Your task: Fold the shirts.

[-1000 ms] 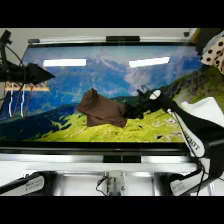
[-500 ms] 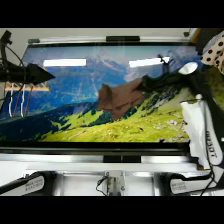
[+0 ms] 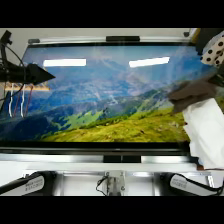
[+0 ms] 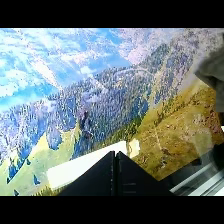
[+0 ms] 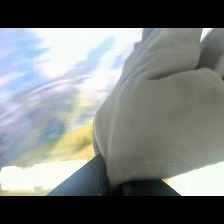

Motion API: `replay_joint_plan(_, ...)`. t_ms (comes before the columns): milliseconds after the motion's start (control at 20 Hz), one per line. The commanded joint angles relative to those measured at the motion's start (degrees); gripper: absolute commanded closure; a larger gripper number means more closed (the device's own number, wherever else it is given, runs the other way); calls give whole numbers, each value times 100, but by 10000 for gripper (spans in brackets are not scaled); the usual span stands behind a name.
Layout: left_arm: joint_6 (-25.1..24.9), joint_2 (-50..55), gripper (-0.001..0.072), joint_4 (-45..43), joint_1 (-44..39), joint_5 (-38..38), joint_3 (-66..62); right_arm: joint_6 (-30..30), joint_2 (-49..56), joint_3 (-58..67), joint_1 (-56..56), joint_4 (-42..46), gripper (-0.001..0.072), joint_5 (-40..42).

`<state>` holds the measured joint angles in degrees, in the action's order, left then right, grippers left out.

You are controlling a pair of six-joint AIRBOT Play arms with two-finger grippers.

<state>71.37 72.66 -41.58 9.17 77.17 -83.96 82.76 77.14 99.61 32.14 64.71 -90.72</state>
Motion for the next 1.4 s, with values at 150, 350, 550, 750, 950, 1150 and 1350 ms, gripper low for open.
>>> replay_joint_plan(150,26,-2,677,0,-2,2,0,-33,-339,90,1587,588,643,-470)
replay_joint_plan(350,46,-2,677,2,-4,2,0,-66,-352,87,1917,1609,643,-890)
replay_joint_plan(550,87,-2,677,2,-4,2,0,28,-444,-197,2361,1978,643,-1373)
replay_joint_plan(750,87,-2,677,2,-63,0,0,42,-879,-1340,2903,2072,642,-1370)
replay_joint_plan(950,85,-2,677,2,-129,0,0,157,-1294,-2667,3259,2339,642,-946)
replay_joint_plan(1150,129,-2,677,2,-133,0,0,330,-1386,-3477,3246,2444,509,-470)
replay_joint_plan(1350,138,0,677,2,-133,-17,0,422,-1405,-3545,3246,2422,121,-372)
